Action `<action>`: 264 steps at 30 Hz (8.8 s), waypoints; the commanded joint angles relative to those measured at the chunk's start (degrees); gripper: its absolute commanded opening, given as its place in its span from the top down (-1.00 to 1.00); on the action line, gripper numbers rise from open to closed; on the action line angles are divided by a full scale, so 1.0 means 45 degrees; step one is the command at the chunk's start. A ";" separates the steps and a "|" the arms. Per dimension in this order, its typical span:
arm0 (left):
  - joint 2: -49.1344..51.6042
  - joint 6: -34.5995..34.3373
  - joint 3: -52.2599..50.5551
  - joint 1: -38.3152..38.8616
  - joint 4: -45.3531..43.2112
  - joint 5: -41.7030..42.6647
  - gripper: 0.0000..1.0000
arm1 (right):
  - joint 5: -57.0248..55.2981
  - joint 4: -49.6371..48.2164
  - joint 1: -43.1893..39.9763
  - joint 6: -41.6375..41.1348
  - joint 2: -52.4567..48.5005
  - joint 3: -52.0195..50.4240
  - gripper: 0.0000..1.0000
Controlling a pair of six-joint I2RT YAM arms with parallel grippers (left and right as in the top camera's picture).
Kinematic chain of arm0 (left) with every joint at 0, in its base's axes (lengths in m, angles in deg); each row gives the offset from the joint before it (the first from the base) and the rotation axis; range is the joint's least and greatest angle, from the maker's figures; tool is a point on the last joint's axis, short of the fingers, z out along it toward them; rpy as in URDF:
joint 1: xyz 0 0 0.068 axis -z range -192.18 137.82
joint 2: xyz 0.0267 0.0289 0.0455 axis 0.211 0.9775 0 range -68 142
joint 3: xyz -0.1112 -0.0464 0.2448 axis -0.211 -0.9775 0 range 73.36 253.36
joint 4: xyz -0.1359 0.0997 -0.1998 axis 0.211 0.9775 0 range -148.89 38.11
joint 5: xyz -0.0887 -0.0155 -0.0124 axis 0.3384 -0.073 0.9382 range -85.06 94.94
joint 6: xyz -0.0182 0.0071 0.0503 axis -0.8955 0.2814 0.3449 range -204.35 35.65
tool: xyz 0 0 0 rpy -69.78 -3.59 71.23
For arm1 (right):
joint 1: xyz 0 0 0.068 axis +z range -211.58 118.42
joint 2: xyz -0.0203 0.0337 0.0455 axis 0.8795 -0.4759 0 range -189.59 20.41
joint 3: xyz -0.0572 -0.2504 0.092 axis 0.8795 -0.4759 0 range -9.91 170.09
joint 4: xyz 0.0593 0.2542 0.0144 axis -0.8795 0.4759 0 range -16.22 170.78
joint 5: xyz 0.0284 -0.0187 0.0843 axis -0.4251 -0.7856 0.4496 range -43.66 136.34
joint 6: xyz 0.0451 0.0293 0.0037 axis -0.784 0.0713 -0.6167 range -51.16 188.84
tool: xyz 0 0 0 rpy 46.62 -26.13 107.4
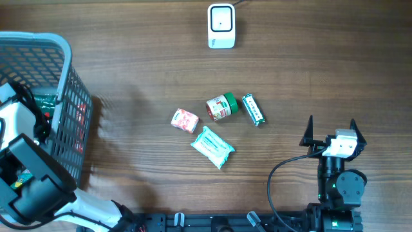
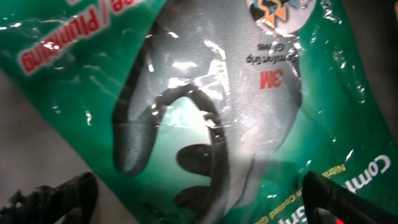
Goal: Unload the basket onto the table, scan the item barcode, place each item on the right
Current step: 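Reach the left gripper back into the basket toward the green glove pack, then lift the green 3M glove pack out and drop it left of the jar, then reach the left gripper into the basket and grasp the red Nescafe stick, then place the red Nescafe stick beside the glove pack and withdraw left gripper, then reach the right gripper to the green-capped jar and grasp it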
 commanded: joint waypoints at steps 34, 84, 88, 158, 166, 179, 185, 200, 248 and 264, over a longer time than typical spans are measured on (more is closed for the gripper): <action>-0.8126 1.4931 0.0573 1.2240 0.3026 0.1030 0.92 | -0.0068 -0.0029 -0.0010 0.0112 0.0058 -0.0015 -0.99; 0.0311 0.2074 0.2433 -0.1783 0.2837 0.7645 -1.00 | -0.0068 -0.0029 -0.0010 0.0112 0.0058 -0.0015 -0.99; 0.1025 0.2069 0.2399 -0.1506 0.2759 0.7106 -1.00 | -0.0068 -0.0029 -0.0010 0.0121 0.0058 -0.0015 -1.00; -0.8344 1.4124 0.5935 0.5134 0.3385 0.6756 0.92 | -0.0068 -0.0029 -0.0010 0.0112 0.0058 -0.0015 -0.99; -0.7917 1.0584 -0.2662 1.4134 0.1889 0.0180 0.92 | -0.0068 -0.0029 -0.0010 0.0121 0.0058 -0.0015 -1.00; -0.8903 2.0560 0.5440 1.2866 -0.7417 -0.0685 -1.00 | -0.0068 -0.0029 -0.0010 0.0117 0.0058 -0.0015 -0.99; -0.9904 2.7035 0.5571 1.2774 -0.4945 -0.3269 -1.00 | -0.0068 -0.0029 -0.0010 0.0117 0.0058 -0.0015 -0.99; -2.0176 2.3212 -0.1953 0.8480 -0.4551 0.5149 -1.00 | -0.0068 -0.0029 -0.0010 0.0117 0.0058 -0.0015 -0.99; -2.1978 1.9326 -1.0098 0.9908 -0.8136 0.0423 -1.00 | -0.0515 0.8893 0.5877 -0.2215 -1.9419 1.4702 -0.99; -2.1978 1.9356 -1.2322 0.9908 -0.7077 0.0505 -1.00 | 0.0593 0.8082 0.5863 -0.0889 -2.2736 1.4557 -0.79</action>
